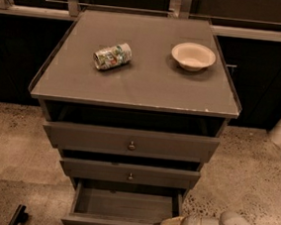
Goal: Close bottom drawer
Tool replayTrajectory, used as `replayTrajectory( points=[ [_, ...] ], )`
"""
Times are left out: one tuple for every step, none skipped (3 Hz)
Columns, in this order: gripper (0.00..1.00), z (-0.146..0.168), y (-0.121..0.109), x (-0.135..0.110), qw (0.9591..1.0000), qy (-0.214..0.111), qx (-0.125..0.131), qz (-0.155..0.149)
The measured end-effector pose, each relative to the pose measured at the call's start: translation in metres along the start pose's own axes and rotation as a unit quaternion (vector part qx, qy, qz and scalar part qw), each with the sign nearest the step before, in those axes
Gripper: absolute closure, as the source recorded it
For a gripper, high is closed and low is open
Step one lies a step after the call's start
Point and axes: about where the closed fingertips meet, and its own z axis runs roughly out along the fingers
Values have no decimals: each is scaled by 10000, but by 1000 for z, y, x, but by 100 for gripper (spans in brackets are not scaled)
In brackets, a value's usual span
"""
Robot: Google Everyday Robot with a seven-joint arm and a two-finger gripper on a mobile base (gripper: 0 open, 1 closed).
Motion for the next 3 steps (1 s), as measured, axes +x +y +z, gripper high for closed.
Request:
replayTrajectory(
  points=[
    [100,13,-4,18,9995,9,-163,254],
    [100,29,-8,34,9985,51,-308,458],
    [100,49,-13,50,9976,64,-383,580]
  ],
)
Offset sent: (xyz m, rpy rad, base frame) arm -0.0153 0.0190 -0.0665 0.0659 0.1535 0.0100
